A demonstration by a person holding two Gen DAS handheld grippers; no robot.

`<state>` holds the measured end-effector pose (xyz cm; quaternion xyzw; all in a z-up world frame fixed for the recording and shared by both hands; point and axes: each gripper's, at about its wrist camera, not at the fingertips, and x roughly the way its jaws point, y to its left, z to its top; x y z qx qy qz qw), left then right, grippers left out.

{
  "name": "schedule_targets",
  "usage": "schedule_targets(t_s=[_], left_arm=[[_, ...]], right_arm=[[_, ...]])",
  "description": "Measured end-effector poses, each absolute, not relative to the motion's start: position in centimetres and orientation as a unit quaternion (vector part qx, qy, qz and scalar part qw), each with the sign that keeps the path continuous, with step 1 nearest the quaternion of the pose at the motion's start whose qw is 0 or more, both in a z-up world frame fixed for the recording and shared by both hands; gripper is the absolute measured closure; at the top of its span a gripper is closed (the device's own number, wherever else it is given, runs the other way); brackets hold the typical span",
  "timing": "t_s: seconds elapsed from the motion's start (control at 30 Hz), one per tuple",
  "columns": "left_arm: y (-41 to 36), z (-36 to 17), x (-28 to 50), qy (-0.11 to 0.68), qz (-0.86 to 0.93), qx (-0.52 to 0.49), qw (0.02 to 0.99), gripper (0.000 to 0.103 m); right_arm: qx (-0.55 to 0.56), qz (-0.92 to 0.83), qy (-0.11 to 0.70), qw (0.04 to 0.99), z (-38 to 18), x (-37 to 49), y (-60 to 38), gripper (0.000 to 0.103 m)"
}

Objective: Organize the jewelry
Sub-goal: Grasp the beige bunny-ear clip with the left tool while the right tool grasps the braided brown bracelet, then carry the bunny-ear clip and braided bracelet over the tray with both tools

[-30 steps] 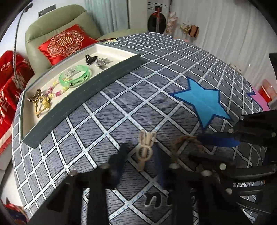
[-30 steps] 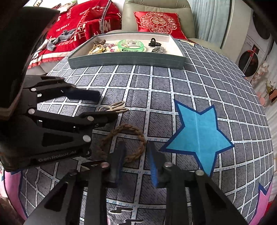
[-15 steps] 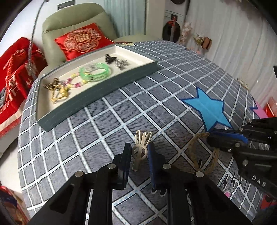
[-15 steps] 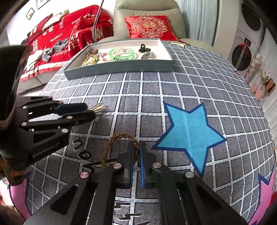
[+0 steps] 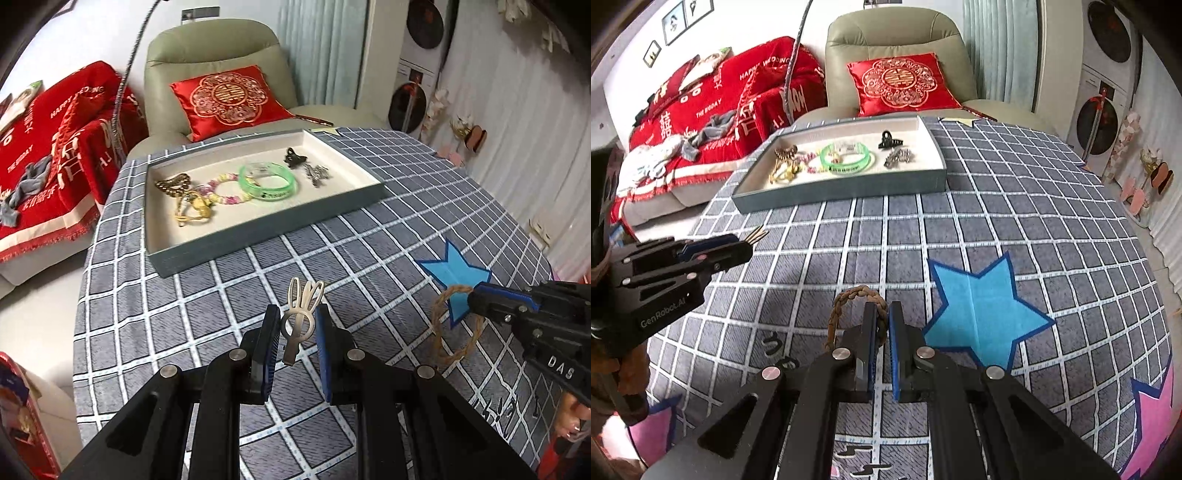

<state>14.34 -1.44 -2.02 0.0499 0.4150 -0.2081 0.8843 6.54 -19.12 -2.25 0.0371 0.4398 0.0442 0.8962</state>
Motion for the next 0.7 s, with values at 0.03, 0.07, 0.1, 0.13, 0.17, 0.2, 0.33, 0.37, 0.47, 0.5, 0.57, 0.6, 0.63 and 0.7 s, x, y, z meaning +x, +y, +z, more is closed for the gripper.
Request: schedule_targets(t_s=[0.03, 0.07, 0.1, 0.13, 0.17, 0.2, 0.33, 0.37, 0.47, 0.5, 0.57, 0.6, 0.63, 0.7], left_arm=[[-1.3, -2.0, 14.5, 0.415, -0.206, 0.048, 0.885, 0.069], [-1.1, -1.9, 14.6, 0.414, -0.204, 0.046, 0.886, 0.069], [-0.8, -1.9, 14.8, 0.414, -0.201, 0.043, 0.886, 0.069], [-0.6, -1.8, 14.9, 0.414, -0.199, 0.041, 0.887, 0.069], [-0.5, -1.8, 15.1, 0.413, -0.197, 0.04, 0.888, 0.069], [-0.4, -1.7, 15.3, 0.413, -0.196, 0.038, 0.889, 0.069], [0.0, -1.6, 16.2, 0.411, -0.191, 0.033, 0.891, 0.069], [0.0, -1.5, 16.5, 0.41, -0.19, 0.032, 0.891, 0.069], [0.1, -1.4, 17.1, 0.408, -0.187, 0.033, 0.893, 0.069], [0.0, -1.3, 17.3, 0.406, -0.186, 0.033, 0.894, 0.069], [0.0, -1.0, 17.8, 0.402, -0.186, 0.032, 0.896, 0.069], [0.0, -0.9, 18.0, 0.401, -0.185, 0.032, 0.897, 0.069], [-0.1, -0.7, 18.3, 0.399, -0.184, 0.031, 0.898, 0.069], [-0.1, -0.5, 18.8, 0.396, -0.182, 0.031, 0.9, 0.069]], right_arm=[[0.039, 0.044, 0.438, 0.897, -2.1, 6.7, -19.1, 0.096], [0.042, 0.045, 0.436, 0.898, -1.9, 6.9, -19.2, 0.096], [0.044, 0.045, 0.435, 0.898, -1.7, 7.1, -19.3, 0.096], [0.047, 0.046, 0.433, 0.899, -1.6, 7.3, -19.3, 0.096], [0.05, 0.047, 0.432, 0.899, -1.5, 7.5, -19.4, 0.096], [0.052, 0.047, 0.43, 0.9, -1.3, 7.8, -19.4, 0.096], [0.058, 0.048, 0.423, 0.903, -0.6, 8.8, -19.6, 0.096], [0.058, 0.048, 0.422, 0.904, -0.4, 9.0, -19.6, 0.096], [0.06, 0.05, 0.418, 0.905, 0.1, 10.0, -19.7, 0.096], [0.06, 0.051, 0.416, 0.906, 0.2, 10.3, -19.7, 0.096], [0.06, 0.053, 0.414, 0.907, 0.6, 11.2, -19.7, 0.096], [0.06, 0.053, 0.413, 0.907, 0.7, 11.5, -19.7, 0.096], [0.061, 0.054, 0.412, 0.907, 0.9, 12.0, -19.7, 0.096], [0.063, 0.056, 0.41, 0.908, 1.2, 12.9, -19.7, 0.096]])
